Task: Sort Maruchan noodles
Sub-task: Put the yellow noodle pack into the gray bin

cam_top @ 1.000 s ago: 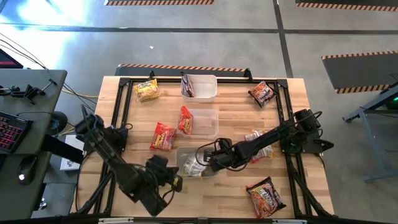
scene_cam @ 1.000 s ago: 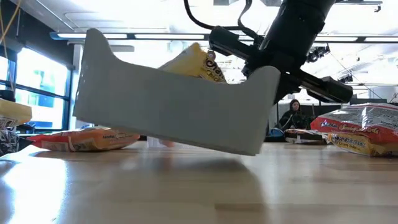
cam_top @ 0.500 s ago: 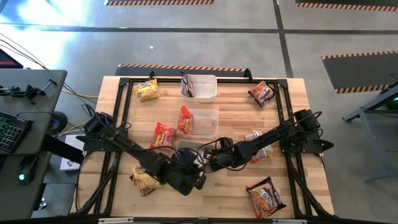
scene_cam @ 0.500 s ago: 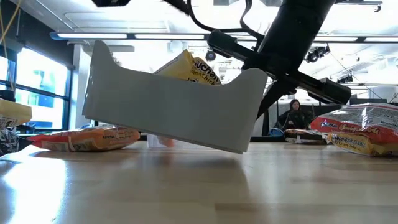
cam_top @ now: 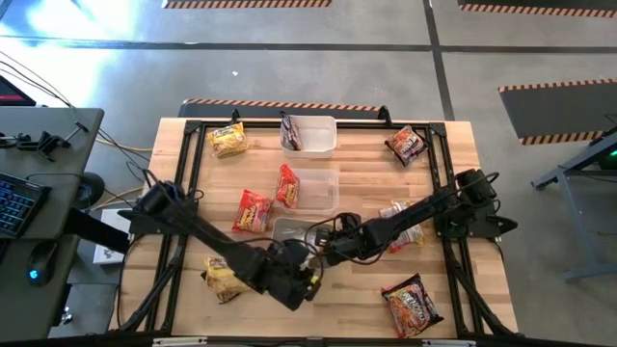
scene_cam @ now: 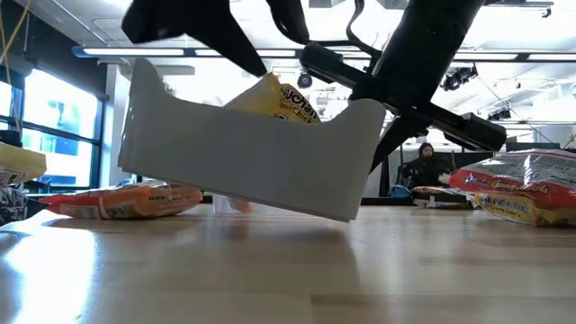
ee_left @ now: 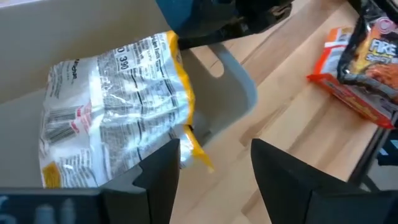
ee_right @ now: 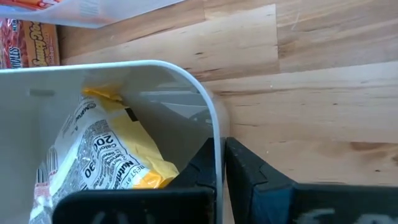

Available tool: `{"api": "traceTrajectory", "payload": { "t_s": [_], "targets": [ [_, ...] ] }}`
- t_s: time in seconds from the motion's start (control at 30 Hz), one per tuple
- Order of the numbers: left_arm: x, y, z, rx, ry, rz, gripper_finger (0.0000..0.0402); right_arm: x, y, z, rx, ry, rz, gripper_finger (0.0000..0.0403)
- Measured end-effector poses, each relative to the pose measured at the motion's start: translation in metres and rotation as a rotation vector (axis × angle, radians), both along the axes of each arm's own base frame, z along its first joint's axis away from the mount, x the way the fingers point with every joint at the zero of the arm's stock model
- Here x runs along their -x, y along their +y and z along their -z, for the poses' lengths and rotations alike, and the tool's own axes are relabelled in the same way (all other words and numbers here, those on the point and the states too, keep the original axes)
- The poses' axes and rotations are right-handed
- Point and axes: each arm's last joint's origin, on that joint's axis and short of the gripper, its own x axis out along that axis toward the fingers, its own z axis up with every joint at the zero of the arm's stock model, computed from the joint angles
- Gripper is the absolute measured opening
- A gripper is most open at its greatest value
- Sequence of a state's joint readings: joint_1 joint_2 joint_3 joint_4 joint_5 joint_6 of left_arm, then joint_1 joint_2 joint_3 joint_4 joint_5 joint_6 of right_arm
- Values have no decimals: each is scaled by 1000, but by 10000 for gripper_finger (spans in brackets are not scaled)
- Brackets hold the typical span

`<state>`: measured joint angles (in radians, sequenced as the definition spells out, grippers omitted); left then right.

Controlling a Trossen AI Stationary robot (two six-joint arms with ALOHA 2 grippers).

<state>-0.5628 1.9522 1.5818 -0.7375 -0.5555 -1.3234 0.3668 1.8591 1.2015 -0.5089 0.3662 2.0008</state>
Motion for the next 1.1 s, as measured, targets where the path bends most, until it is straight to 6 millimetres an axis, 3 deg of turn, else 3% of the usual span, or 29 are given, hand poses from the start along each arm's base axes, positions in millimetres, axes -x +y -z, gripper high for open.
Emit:
{"api": "traceTrajectory", "payload": {
  "t_s": [0.37, 0.5, 0.73, 1.1],
  "targets": [
    [-14, 16, 13, -36, 58, 23, 173, 0, 0, 0, 12, 7, -16, 0],
    [-16, 19, 15, -45, 81, 56, 126, -1, -2, 0, 15, 6, -19, 0],
    [-15, 21, 13, -57, 117, 107, 9, 1, -3, 1, 16, 31, -30, 0],
    [4, 16, -13, -50, 70, 88, 0, 3, -3, 2, 35, 73, -90, 0]
  ]
}}
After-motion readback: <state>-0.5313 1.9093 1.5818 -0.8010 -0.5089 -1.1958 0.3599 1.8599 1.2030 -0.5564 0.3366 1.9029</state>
